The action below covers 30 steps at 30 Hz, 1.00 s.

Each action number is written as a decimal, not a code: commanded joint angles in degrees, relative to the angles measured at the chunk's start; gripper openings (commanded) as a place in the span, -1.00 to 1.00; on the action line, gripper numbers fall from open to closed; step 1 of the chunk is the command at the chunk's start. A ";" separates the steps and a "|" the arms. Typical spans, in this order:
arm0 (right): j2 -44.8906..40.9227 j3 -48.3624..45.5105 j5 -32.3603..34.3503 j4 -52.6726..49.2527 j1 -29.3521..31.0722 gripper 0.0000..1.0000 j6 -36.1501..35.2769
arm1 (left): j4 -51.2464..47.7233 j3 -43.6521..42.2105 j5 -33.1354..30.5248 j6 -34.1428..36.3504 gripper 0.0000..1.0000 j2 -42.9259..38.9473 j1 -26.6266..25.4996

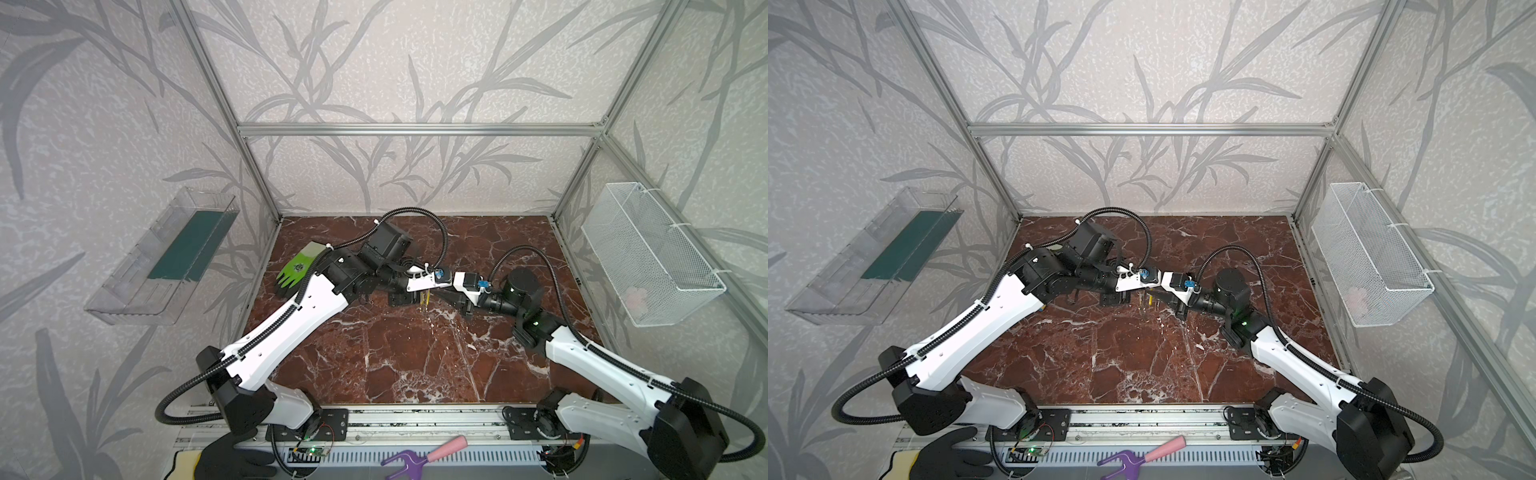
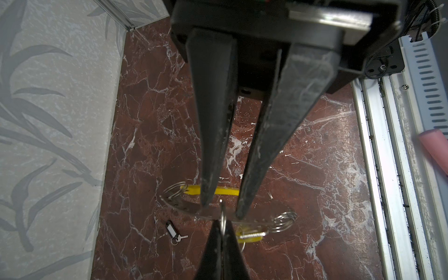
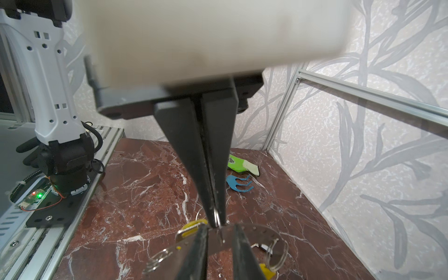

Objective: Put the keys on the keyring

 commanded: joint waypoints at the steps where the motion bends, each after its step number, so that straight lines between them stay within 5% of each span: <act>1: 1.57 -0.24 -1.56 4.43 0.45 -0.62 2.66 | 0.66 -0.51 0.47 1.30 -1.00 -0.60 -0.07; 14: 2.17 -0.22 -0.92 4.41 1.10 -1.00 2.37 | 2.86 -2.30 0.95 0.28 -1.00 -1.49 0.20; 21: 1.60 -2.66 2.19 11.95 1.11 -1.00 5.99 | 19.83 -14.71 5.61 -8.59 -0.38 -9.76 6.08; 26: 2.34 -2.94 2.75 16.80 1.10 -1.00 8.42 | 32.29 -24.24 5.92 -15.51 -0.32 -15.80 7.85; 30: 3.25 -2.34 2.41 18.91 1.04 -1.00 10.00 | 41.00 -30.31 6.95 -20.38 -0.47 -19.00 7.84</act>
